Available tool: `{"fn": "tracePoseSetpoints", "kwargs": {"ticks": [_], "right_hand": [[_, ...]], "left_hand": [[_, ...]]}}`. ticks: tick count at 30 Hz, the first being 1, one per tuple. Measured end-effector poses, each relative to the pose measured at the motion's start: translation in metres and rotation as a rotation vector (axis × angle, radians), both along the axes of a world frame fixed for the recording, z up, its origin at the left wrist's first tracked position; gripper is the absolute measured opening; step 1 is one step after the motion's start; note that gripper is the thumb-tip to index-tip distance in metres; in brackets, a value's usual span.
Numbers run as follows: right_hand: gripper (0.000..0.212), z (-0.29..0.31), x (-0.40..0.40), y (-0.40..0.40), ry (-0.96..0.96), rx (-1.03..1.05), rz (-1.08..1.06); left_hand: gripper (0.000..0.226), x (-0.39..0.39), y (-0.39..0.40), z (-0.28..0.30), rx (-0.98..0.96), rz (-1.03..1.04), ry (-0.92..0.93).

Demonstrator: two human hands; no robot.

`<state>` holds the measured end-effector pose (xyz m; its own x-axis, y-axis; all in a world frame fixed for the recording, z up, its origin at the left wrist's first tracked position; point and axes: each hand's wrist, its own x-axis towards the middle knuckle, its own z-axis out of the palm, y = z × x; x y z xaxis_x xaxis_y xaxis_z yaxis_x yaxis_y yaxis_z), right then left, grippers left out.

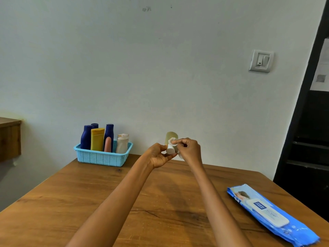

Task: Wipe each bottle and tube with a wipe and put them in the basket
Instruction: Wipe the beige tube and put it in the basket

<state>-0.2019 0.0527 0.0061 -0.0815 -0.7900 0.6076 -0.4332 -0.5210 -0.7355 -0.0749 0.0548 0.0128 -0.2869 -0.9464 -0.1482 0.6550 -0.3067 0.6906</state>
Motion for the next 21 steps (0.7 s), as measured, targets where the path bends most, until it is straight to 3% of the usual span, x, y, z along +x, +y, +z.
{"fn": "tracePoseSetpoints", "kwargs": {"ticks": [6,11,15,21], "right_hand": [[0.024,0.008,-0.007,0.005,-0.223,-0.014,-0.061],[0.034,0.001,0.002,0.003,-0.072,0.041,-0.06],[0.023,0.001,0.003,0.002,-0.007,0.098,0.006],[0.028,0.005,-0.003,0.003,-0.153,0.01,-0.058]], "left_hand": [[0.024,-0.002,0.003,0.0,-0.033,-0.06,-0.035],[0.025,-0.004,0.0,-0.001,-0.058,-0.071,-0.047],[0.022,0.003,-0.006,-0.006,-0.025,-0.015,-0.061],[0.023,0.002,-0.004,-0.007,-0.037,-0.073,-0.064]]}}
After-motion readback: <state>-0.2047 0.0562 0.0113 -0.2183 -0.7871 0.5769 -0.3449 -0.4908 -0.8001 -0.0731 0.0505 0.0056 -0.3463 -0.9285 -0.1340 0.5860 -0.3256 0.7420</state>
